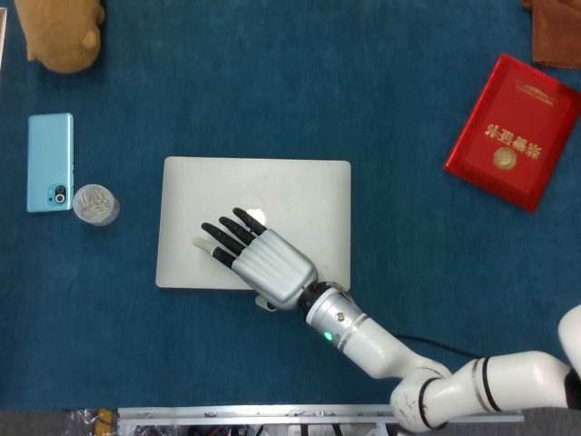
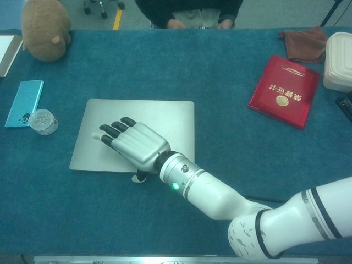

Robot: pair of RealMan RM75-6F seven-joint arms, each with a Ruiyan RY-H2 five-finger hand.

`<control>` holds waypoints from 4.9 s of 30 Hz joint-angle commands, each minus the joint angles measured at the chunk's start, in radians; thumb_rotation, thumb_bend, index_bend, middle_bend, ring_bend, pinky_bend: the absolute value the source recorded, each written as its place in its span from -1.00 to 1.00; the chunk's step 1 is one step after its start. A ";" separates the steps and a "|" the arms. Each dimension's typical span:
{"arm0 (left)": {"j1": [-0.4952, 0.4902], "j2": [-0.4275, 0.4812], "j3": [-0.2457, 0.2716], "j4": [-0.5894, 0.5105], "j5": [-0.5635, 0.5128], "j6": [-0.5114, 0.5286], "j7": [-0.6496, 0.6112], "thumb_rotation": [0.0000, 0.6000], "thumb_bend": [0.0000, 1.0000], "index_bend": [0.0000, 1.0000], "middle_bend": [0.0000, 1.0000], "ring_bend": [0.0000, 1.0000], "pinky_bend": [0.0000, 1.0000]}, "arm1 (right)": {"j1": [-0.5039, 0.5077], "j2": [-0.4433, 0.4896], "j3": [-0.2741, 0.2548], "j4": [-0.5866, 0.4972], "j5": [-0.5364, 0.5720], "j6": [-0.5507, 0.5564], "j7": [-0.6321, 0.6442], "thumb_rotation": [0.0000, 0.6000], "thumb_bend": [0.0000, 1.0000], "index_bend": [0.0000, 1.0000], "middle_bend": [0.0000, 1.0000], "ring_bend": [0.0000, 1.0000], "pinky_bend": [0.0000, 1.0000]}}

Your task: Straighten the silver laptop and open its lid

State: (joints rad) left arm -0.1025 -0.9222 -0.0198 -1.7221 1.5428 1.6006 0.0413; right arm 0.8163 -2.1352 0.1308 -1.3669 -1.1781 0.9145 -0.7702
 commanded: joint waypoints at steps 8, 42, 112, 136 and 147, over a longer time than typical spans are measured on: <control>0.009 -0.003 -0.010 0.021 0.005 0.000 -0.024 1.00 -0.66 -0.86 -1.00 -1.00 -1.00 | 0.010 -0.023 0.007 0.040 -0.005 0.005 0.003 1.00 -0.73 -1.00 -0.98 -1.00 -0.95; 0.025 -0.040 -0.007 0.111 -0.053 -0.091 -0.070 1.00 -0.66 -0.85 -0.92 -0.93 -0.86 | 0.023 -0.014 0.013 0.028 0.021 0.025 -0.092 1.00 -0.23 -1.00 -0.98 -1.00 -0.95; -0.350 -0.019 0.235 -0.006 0.362 -0.672 -0.078 1.00 -0.66 -1.00 -1.00 -1.00 -0.93 | 0.146 0.099 0.087 -0.121 0.124 0.140 -0.325 1.00 -0.23 -1.00 -0.98 -1.00 -0.95; -0.428 -0.153 0.221 0.043 0.271 -0.766 -0.017 1.00 -0.66 -1.00 -1.00 -1.00 -1.00 | 0.161 0.121 0.083 -0.134 0.144 0.169 -0.330 1.00 -0.23 -1.00 -0.98 -1.00 -0.95; -0.469 -0.197 0.207 0.077 0.230 -0.795 -0.027 1.00 -0.66 -1.00 -1.00 -1.00 -1.00 | 0.169 0.118 0.082 -0.138 0.148 0.181 -0.332 1.00 -0.23 -1.00 -0.98 -1.00 -0.95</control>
State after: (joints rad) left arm -0.5704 -1.1175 0.1880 -1.6466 1.7743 0.8071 0.0133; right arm 0.9852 -2.0172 0.2125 -1.5049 -1.0296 1.0954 -1.1024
